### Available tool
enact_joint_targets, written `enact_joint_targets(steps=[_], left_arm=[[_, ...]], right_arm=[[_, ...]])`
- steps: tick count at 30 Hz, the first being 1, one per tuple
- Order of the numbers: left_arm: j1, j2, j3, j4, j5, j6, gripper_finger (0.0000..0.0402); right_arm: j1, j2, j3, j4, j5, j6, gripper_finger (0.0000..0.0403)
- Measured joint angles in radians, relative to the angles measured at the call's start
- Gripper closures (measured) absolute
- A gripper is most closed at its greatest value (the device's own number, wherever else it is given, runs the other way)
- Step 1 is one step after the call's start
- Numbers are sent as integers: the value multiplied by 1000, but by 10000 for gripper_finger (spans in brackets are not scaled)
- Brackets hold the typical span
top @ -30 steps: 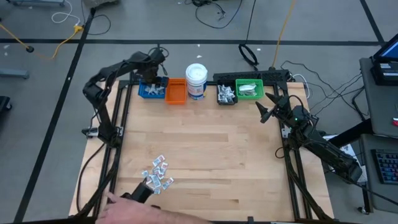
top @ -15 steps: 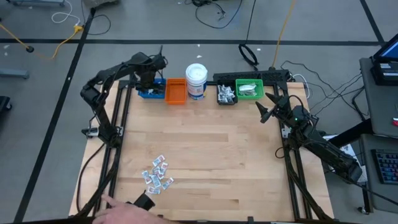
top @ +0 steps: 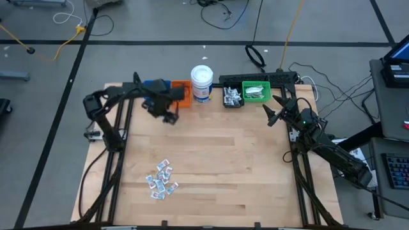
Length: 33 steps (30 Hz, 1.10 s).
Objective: Pick & Place First Aid Supplies
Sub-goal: Put the ointment pack into the orange bin
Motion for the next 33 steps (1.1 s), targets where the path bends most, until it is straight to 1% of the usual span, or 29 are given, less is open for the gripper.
enact_joint_targets(steps=[7, 11, 14, 17, 19, 22, 27, 33], left_arm=[[-314, -32, -53, 43, 67, -1, 165], [-490, -31, -54, 90, 71, -2, 165], [-607, -31, -54, 141, 73, -24, 165], [-693, -31, -54, 173, 74, -64, 165], [-729, -31, -54, 181, 74, -96, 165], [-754, -31, -54, 176, 74, -138, 165], [-767, -16, -69, 185, 69, -185, 165], [-769, 21, -109, 212, 70, -187, 165]], right_arm=[[0, 0, 0, 0, 0, 0, 50], [0, 0, 0, 0, 0, 0, 50], [0, 0, 0, 0, 0, 0, 50], [0, 0, 0, 0, 0, 0, 50], [0, 0, 0, 0, 0, 0, 50], [0, 0, 0, 0, 0, 0, 50], [0, 0, 0, 0, 0, 0, 50], [0, 0, 0, 0, 0, 0, 50]])
